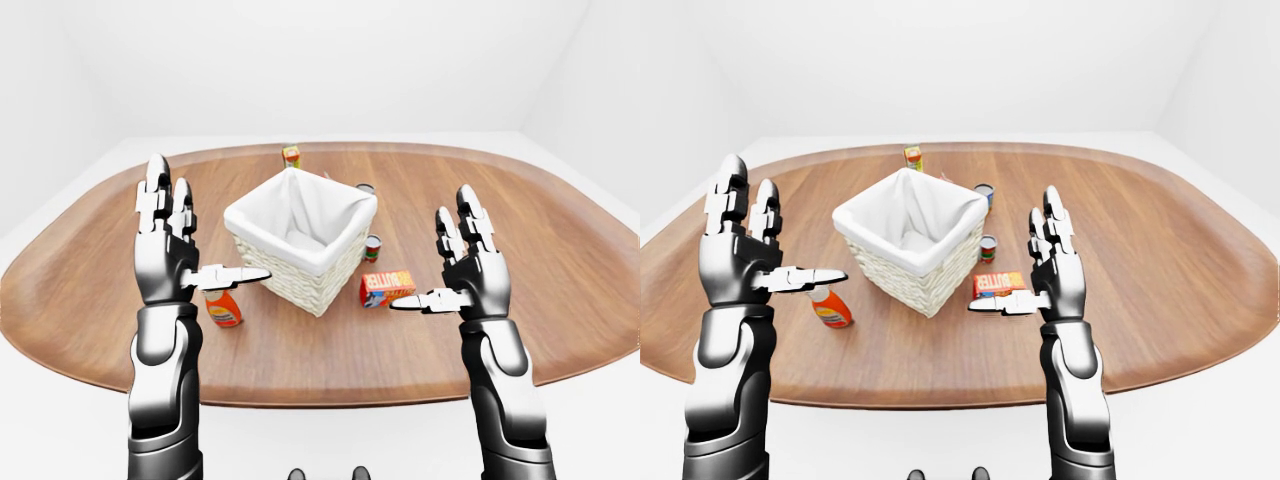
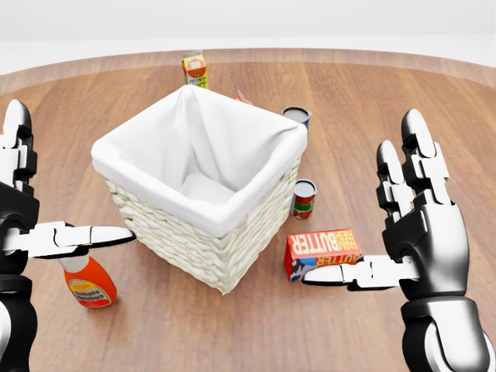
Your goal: Pick up the butter and put it in the basket.
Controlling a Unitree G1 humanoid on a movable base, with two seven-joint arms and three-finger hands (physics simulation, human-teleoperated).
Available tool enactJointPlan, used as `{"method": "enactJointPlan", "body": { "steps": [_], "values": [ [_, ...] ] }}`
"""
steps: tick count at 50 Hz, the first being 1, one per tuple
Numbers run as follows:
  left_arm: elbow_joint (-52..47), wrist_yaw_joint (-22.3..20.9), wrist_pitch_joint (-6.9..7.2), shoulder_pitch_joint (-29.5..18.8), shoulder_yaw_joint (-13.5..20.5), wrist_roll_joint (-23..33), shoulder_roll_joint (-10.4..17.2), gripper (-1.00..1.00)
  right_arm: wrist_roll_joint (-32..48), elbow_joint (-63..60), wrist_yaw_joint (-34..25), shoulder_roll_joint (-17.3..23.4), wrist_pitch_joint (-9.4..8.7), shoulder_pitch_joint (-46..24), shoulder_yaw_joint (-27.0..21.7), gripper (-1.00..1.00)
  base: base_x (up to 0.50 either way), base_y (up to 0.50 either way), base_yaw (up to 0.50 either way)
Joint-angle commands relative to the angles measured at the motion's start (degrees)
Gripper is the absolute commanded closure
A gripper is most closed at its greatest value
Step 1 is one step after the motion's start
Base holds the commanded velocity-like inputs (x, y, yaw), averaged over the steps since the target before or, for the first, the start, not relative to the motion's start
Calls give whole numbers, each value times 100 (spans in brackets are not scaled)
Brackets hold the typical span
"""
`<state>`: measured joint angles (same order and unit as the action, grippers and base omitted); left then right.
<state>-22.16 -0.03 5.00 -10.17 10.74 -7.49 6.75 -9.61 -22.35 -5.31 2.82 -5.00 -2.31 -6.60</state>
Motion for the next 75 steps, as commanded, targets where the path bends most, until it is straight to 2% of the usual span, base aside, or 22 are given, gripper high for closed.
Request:
{"method": "enactJointPlan", "body": {
  "steps": [1, 21, 40, 45, 49, 50, 51, 53, 54, 63, 75],
  "values": [
    [10, -8, 0, 4, 5, -3, 0, -100, -16, -21, 20, -5, 0, 6, 5, -100, 37, 6, 0],
    [1, -11, 0, 47, -9, 6, -19, -100, 17, -35, -22, -1, 0, 68, 6, -100, 37, 6, 0],
    [-30, -6, 0, 96, -25, 7, -50, -100, 169, 57, -41, -13, 0, 115, 77, -100, 4, 1, 0],
    [-23, -7, 0, 96, -20, 2, -47, -100, 642, 371, -248, 164, 0, 52, 60, -100, 0, 0, 0],
    [-12, -2, 0, 89, -13, -25, -50, -100, 1563, 941, -786, 459, 0, 118, 18, -100, 0, 0, 0],
    [3, -3, 0, 88, -16, -25, -49, -100, 1800, 1153, -836, 534, 332, 90, -58, -100, 0, 0, 0],
    [17, -1, 0, 84, -17, -29, -50, -100, 1973, 1301, -938, 600, 582, 73, -126, -100, 0, 0, 0],
    [41, 7, 0, 69, -14, -43, -48, -100, 2300, 1453, -1147, 670, 918, 82, -193, -100, 0, 0, 0],
    [49, 9, 0, 65, -13, -50, -46, -100, 2526, 1582, -1201, 731, 1000, 86, -219, -100, 0, 0, 0],
    [56, 17, 0, 59, 7, -97, -26, -100, 3505, 1955, -1555, 903, 1000, 20, -392, -100, 0, 0, 0],
    [23, 34, 0, 9, 31, -126, 3, -100, 4438, 2791, -1846, 1161, 1000, -373, -256, -100, 0, 0, 0]
  ]
}}
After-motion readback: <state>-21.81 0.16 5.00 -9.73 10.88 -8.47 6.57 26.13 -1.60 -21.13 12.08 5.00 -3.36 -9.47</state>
